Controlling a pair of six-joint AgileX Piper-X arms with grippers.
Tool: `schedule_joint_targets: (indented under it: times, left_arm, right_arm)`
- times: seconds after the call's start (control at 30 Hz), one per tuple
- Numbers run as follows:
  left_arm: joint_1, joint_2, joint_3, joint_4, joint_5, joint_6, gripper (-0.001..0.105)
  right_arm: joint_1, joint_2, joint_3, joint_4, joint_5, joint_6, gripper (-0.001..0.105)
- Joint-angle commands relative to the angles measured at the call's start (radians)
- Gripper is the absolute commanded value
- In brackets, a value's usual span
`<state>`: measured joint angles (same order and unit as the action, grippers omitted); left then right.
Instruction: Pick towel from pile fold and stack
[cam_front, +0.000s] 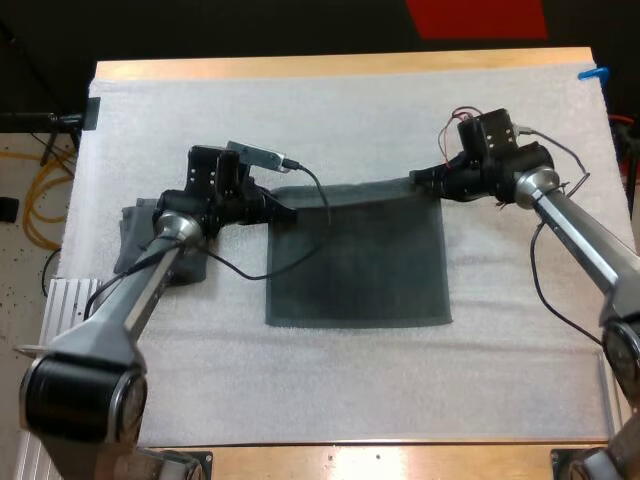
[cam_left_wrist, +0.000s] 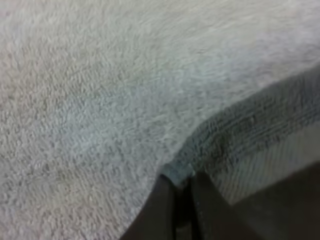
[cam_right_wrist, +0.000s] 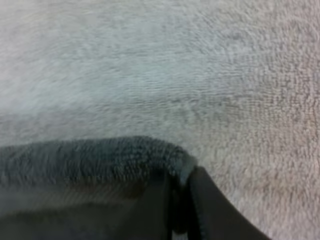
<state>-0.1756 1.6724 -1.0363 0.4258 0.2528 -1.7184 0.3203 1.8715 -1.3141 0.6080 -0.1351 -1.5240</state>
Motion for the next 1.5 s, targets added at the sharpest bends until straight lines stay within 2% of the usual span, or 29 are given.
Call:
schedule_joint_targets:
  times: [0.0,0.3,0.43,0.5,0.6,0.67,0.73,0.77,0.87,1.0,1.13,1.2,1.3,1.37,1.47]
  left_arm:
    - [0.006,0.010,-0.005,-0.024,0.013,-0.007,0.000]
    - [0.016,0.090,-0.005,-0.069,0.014,-0.010,0.000]
    - [0.016,0.094,-0.005,-0.076,0.015,-0.011,0.000]
    - [0.016,0.094,-0.005,-0.081,0.024,-0.011,0.003]
    - [0.016,0.094,-0.006,-0.091,0.042,-0.011,0.015]
    - [0.016,0.094,-0.014,-0.093,0.051,-0.011,0.023]
    - [0.016,0.094,-0.027,-0.093,0.062,-0.011,0.028]
    - [0.016,0.094,-0.038,-0.095,0.071,-0.011,0.029]
    - [0.016,0.094,-0.084,-0.095,0.096,-0.011,0.030]
    - [0.016,0.093,-0.165,-0.077,0.100,-0.011,0.030]
    - [0.016,0.059,-0.231,0.006,0.100,-0.004,0.030]
    - [0.016,0.030,-0.238,0.037,0.095,0.012,0.030]
    - [0.016,-0.035,-0.237,0.083,0.094,0.019,0.030]
    - [0.016,-0.087,-0.237,0.131,0.094,0.019,0.030]
    - [0.016,-0.163,-0.237,0.199,0.094,0.019,0.030]
  right_arm:
    - [-0.007,0.009,0.000,-0.021,-0.008,0.010,0.000]
    - [-0.010,0.048,0.000,-0.034,-0.010,0.011,0.000]
    - [-0.016,0.048,0.000,-0.050,-0.005,0.055,0.001]
    - [-0.019,0.048,0.000,-0.051,-0.027,0.074,0.007]
    - [-0.028,0.048,0.000,-0.069,-0.067,0.100,0.030]
    - [-0.039,0.048,0.000,-0.104,-0.099,0.115,0.049]
    - [-0.050,0.048,0.000,-0.143,-0.123,0.117,0.058]
    - [-0.053,0.048,-0.001,-0.167,-0.134,0.122,0.058]
    - [-0.063,0.043,-0.002,-0.225,-0.155,0.122,0.056]
    - [-0.067,0.028,-0.026,-0.230,-0.156,0.099,0.056]
    - [-0.067,-0.027,-0.045,-0.210,-0.161,0.045,0.053]
    - [-0.067,-0.059,-0.050,-0.189,-0.160,0.017,0.045]
    - [-0.067,-0.117,-0.049,-0.144,-0.160,0.010,0.021]
    - [-0.067,-0.163,-0.049,-0.102,-0.160,-0.015,0.001]
    - [-0.064,-0.217,-0.049,-0.047,-0.161,-0.029,0.000]
